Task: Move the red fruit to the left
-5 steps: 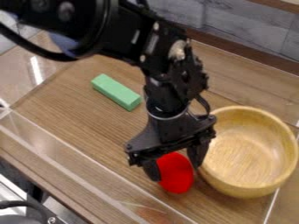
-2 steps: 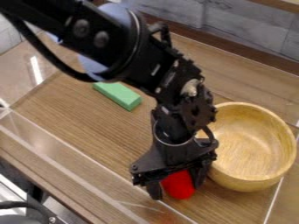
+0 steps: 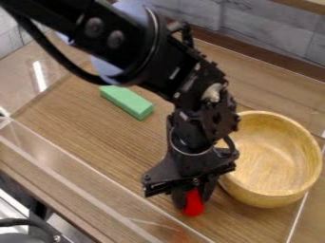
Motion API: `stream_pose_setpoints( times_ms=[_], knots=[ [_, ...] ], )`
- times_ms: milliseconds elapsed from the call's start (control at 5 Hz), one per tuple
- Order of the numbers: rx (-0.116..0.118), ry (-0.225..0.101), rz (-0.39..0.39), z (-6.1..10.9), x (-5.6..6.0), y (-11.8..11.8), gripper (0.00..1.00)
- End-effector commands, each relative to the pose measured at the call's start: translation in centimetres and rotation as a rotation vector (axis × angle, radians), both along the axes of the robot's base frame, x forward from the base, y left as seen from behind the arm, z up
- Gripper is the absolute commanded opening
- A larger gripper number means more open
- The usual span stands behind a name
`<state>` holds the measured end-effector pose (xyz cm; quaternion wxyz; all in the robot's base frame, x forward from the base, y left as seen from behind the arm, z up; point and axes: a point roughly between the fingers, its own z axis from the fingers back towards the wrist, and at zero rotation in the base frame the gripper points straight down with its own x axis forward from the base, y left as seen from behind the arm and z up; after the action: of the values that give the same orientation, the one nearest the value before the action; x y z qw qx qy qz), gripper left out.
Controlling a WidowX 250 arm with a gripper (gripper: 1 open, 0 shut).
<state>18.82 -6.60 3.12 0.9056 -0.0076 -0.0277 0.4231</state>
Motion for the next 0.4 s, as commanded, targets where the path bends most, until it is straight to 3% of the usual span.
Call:
stream_pose_setpoints(
  times_ms=[0, 200],
  knots=[
    [0.005, -0.024, 0.015, 0.39, -0.10, -0.91, 1.00],
    [0.015, -0.022, 0.024, 0.18, -1.03, -1.45, 0.00]
  ],
)
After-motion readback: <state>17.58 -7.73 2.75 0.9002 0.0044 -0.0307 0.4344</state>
